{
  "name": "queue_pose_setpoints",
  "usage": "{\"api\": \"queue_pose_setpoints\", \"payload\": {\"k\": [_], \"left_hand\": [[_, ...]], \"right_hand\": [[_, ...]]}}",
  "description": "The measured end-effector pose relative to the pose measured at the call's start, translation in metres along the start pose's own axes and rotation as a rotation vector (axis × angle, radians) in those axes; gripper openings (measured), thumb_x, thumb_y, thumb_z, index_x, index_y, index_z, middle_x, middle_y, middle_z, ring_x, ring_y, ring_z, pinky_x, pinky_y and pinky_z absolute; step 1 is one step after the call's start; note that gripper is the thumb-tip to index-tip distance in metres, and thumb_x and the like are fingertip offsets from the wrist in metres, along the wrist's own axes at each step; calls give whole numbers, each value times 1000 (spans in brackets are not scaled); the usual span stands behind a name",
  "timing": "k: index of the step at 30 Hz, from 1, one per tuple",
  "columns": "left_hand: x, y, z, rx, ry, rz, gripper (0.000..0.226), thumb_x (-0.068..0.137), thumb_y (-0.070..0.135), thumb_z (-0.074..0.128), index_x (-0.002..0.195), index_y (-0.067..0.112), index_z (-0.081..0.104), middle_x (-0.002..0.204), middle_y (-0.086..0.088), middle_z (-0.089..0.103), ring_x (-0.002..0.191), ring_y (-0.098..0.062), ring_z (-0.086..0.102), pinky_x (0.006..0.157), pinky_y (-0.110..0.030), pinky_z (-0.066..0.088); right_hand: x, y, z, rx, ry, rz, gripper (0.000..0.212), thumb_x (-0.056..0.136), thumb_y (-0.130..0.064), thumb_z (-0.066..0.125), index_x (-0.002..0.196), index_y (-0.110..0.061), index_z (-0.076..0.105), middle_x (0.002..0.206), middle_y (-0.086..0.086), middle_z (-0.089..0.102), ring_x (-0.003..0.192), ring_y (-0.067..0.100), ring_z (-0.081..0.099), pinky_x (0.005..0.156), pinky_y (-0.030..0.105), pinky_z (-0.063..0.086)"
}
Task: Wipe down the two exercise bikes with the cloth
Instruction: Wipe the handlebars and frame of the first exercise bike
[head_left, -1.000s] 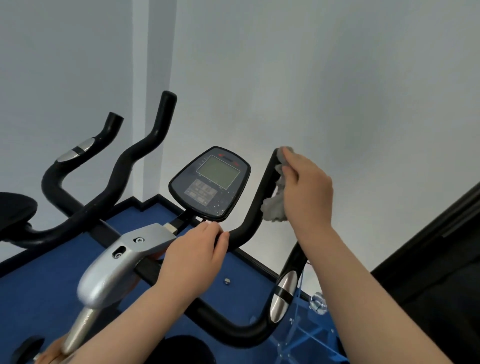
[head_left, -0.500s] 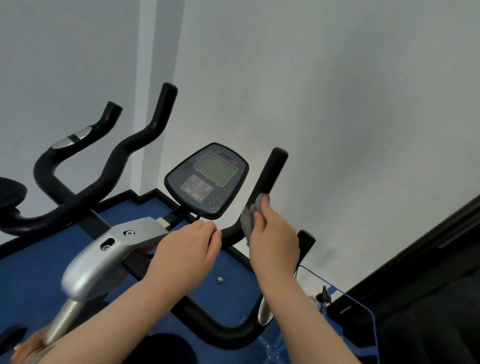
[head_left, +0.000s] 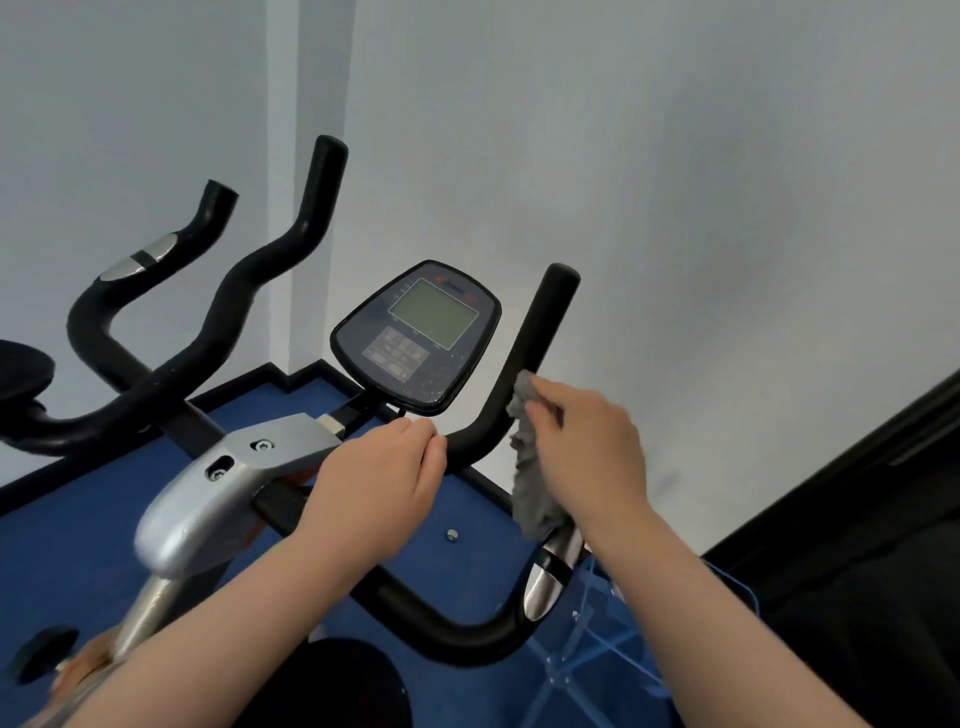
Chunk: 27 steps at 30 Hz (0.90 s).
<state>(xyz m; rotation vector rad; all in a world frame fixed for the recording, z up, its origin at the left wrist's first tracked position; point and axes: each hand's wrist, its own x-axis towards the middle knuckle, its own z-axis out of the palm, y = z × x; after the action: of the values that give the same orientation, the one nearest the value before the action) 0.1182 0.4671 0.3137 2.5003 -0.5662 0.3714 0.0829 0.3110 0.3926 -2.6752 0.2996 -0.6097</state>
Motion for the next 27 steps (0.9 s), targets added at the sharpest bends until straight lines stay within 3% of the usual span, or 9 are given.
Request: {"api": "queue_pose_setpoints", "payload": {"k": [2,4,8,11,15,17,20,24,27], "left_hand": [[-1,-1,-1,-2,-4,-13,30,97,38,27,83,23,49,74,5,50,69,-15,53,57,-34,44],[-1,-1,-1,-9,2,-38,32,97,40,27,84,24,51,76,6,52,72,-14,54,59,-36,47],[-3,-1,-5,-25,15,-70,36,95,44,28,84,24,54,76,5,54,75,-16,54,62,-38,47],[-5,-2,-7,-3,25,-58,37,96,44,28,84,23,56,75,5,54,74,-16,54,60,-36,45],[-6,-2,-10,18,27,2,39,98,41,27,84,19,56,74,6,50,74,-18,54,57,-34,39],[-6,-1,-12,18,5,9,38,99,40,27,88,19,57,76,6,49,77,-19,54,60,-35,40],[-16,-4,-17,4,-46,-27,35,100,40,27,107,23,56,86,6,52,85,-19,52,71,-36,43],[-34,-8,-24,-49,-101,-121,36,100,37,31,134,30,42,105,6,54,101,-17,50,85,-35,43],[-52,-8,-30,-109,-95,-188,45,99,32,37,144,32,31,124,9,50,116,-13,44,95,-31,39]], "right_hand": [[20,-6,-19,46,212,-202,22,95,-27,51,108,-38,64,89,-13,66,82,12,60,66,30,50],[44,-13,-24,-102,358,-437,26,90,-20,57,111,-33,63,108,-6,62,93,18,55,65,28,47],[62,-9,2,-616,3,-523,30,83,-9,61,107,-24,56,116,-4,52,96,19,46,57,30,46],[48,-2,20,-428,-78,-477,15,89,-16,57,102,-21,62,106,-3,52,86,20,48,60,33,47],[21,-10,32,-123,-194,-448,21,95,-23,50,98,-22,71,94,-2,58,84,20,56,71,35,48],[19,-9,24,-75,-269,-475,21,93,-25,54,107,-25,70,98,-3,62,90,18,59,76,34,48],[29,2,6,-14,-153,-420,29,91,-28,58,119,-23,64,109,-3,59,92,19,60,79,32,48],[7,10,19,2,-7,-320,22,94,-27,54,111,-19,66,98,-6,43,71,13,50,67,23,40],[-25,-1,37,99,62,-281,19,95,-24,53,107,-18,66,95,-6,41,67,11,49,65,26,46]]}}
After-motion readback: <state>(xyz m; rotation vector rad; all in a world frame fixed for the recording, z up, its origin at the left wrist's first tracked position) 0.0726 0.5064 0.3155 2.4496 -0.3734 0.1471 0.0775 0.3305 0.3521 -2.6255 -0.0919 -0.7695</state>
